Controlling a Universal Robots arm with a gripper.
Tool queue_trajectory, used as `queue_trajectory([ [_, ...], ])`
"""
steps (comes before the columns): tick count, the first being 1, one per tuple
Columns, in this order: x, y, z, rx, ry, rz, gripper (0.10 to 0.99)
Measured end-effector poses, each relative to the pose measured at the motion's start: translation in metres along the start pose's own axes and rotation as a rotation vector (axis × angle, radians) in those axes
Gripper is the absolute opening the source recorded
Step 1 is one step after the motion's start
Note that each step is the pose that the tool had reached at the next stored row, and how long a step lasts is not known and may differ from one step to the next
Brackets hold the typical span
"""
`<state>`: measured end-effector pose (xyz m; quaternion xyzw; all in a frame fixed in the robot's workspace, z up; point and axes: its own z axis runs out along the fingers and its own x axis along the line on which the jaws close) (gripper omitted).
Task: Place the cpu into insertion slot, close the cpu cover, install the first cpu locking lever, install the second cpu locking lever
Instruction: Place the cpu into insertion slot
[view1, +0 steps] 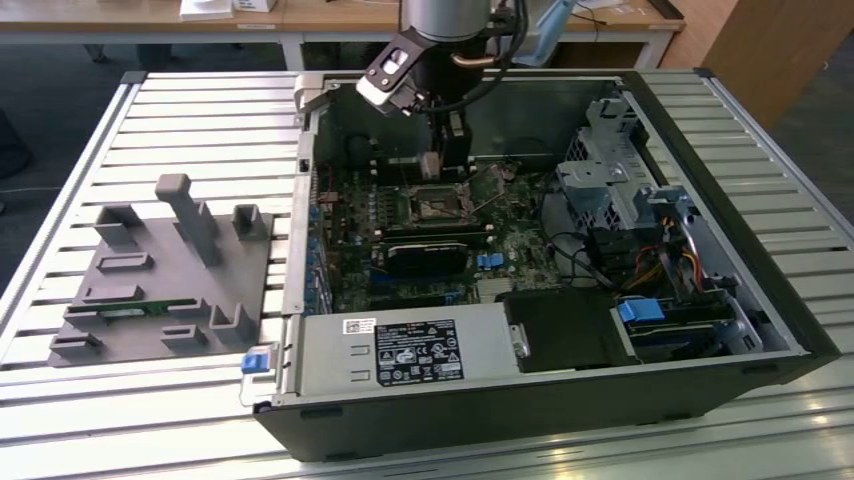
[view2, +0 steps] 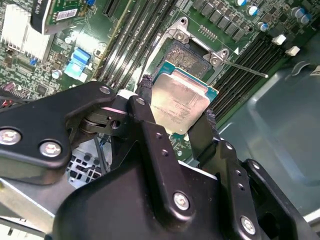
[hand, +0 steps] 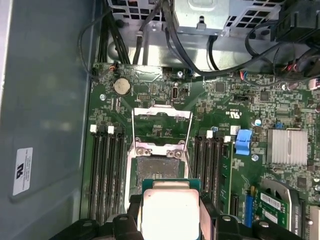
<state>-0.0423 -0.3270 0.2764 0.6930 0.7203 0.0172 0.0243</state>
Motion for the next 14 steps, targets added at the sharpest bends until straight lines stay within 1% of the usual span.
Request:
queue_trajectory([
  [4, 0.0008, -0.0003, 0.0038, 0.000, -0.0003, 0.002, 0.541],
  [9, 0.0061, -0.0006, 0.0130, 0.000, -0.0005, 0.013, 0.541],
  [14, 0.0068, -0.0011, 0.0219, 0.000, -0.0011, 0.015, 0.541],
])
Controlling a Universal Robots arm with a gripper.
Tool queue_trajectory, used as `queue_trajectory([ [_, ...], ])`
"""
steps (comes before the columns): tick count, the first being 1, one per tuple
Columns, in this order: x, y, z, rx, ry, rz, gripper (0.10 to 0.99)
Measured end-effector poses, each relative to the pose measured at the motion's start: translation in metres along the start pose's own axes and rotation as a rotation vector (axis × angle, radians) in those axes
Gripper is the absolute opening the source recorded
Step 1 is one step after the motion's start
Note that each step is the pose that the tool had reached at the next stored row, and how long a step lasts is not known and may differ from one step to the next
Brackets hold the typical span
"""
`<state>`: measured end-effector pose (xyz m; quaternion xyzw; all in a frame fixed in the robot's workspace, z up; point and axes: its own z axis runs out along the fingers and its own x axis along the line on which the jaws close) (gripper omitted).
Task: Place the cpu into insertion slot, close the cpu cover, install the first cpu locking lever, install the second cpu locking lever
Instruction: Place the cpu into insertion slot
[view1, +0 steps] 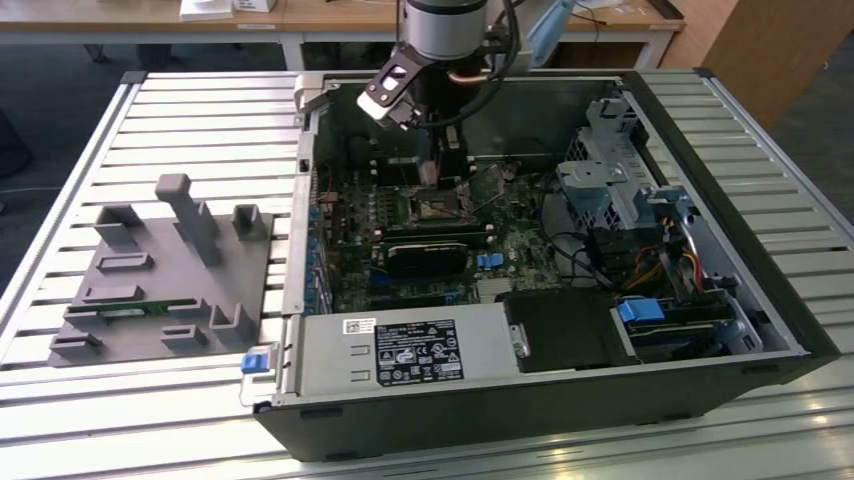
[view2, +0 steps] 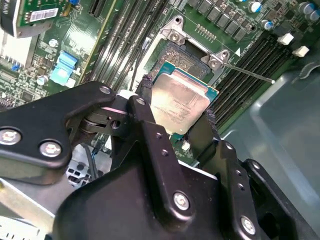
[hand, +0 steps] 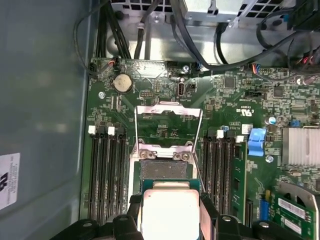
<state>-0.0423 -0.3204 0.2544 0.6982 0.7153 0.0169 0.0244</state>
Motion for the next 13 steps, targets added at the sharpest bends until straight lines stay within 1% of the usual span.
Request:
queue_trajectory([
  [8, 0.0007, -0.0008, 0.0140, 0.000, 0.0000, 0.000, 0.541],
  [13, 0.0011, -0.0009, 0.0170, 0.000, 0.0000, 0.000, 0.541],
])
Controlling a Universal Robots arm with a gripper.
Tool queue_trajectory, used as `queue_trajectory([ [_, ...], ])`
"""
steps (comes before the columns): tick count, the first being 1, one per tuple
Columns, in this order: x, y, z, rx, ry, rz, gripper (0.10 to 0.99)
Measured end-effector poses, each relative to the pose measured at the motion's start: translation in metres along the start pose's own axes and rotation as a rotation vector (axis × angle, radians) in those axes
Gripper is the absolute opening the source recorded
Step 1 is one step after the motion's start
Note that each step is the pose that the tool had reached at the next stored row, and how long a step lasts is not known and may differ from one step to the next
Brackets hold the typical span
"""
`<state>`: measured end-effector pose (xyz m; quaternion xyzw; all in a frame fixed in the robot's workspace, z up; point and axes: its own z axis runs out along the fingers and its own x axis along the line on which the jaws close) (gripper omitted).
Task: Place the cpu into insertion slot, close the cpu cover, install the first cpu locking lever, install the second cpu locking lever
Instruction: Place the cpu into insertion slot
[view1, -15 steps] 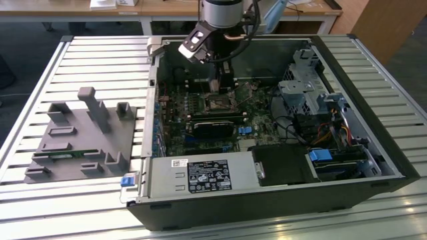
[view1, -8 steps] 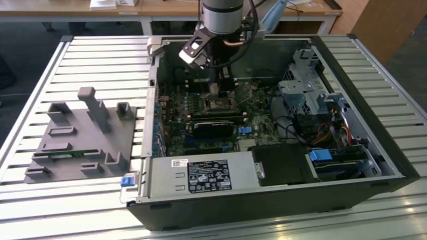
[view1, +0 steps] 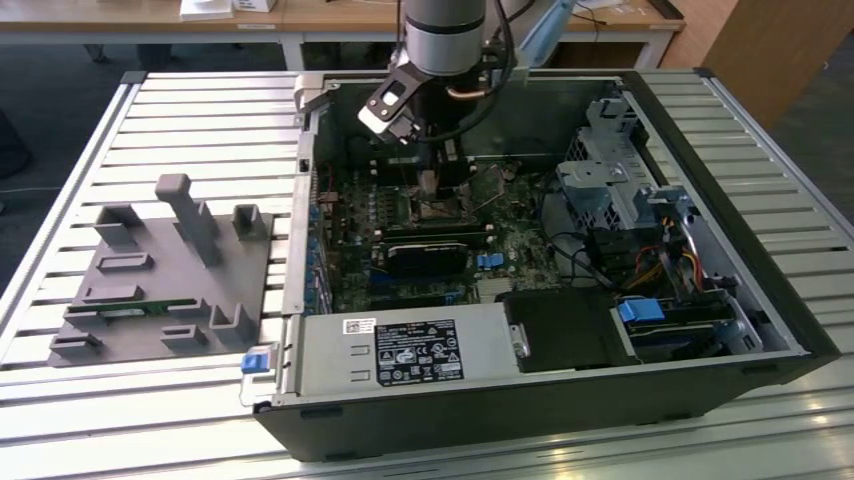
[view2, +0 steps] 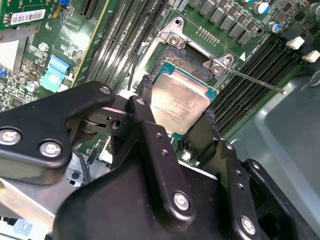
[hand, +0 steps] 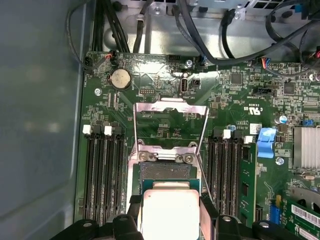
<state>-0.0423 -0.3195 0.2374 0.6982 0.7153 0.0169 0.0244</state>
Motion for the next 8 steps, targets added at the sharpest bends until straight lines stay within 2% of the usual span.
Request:
queue_trajectory([
  [8, 0.0002, -0.0007, 0.0124, 0.000, -0.0001, 0.003, 0.541],
])
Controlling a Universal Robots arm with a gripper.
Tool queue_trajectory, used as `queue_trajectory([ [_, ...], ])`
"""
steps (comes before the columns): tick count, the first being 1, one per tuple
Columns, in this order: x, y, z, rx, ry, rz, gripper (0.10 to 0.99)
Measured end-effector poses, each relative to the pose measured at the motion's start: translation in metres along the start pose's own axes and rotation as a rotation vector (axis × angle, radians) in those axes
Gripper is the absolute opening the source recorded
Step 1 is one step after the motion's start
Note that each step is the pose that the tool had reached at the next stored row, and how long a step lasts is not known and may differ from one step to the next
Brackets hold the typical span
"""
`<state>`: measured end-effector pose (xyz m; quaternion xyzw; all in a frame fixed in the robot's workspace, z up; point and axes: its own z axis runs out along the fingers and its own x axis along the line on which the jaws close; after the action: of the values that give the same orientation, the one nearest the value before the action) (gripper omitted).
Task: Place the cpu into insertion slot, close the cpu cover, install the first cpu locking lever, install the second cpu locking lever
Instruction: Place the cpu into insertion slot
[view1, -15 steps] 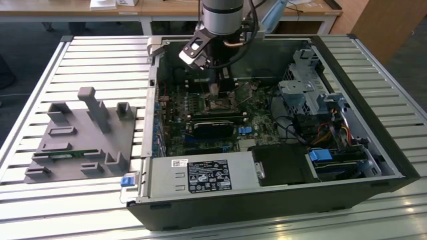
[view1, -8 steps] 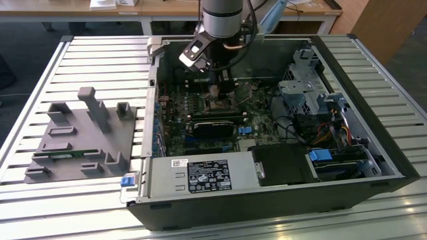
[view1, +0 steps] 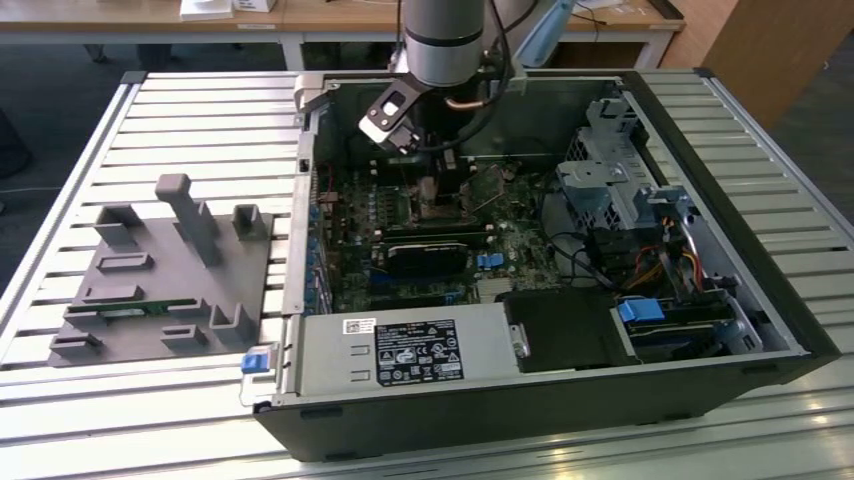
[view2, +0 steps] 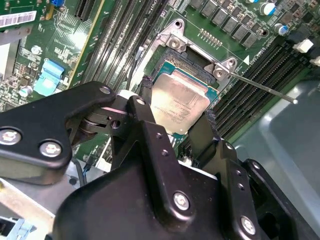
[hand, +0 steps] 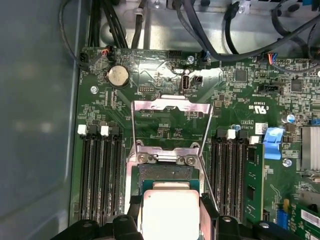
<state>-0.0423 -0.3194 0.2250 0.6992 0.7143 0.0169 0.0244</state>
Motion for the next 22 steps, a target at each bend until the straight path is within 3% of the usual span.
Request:
queue_trajectory([
  [8, 0.0002, 0.0007, 0.0123, 0.000, -0.0002, 0.004, 0.541],
  [22, 0.0010, 0.0008, 0.0236, 0.001, -0.0002, 0.005, 0.541],
])
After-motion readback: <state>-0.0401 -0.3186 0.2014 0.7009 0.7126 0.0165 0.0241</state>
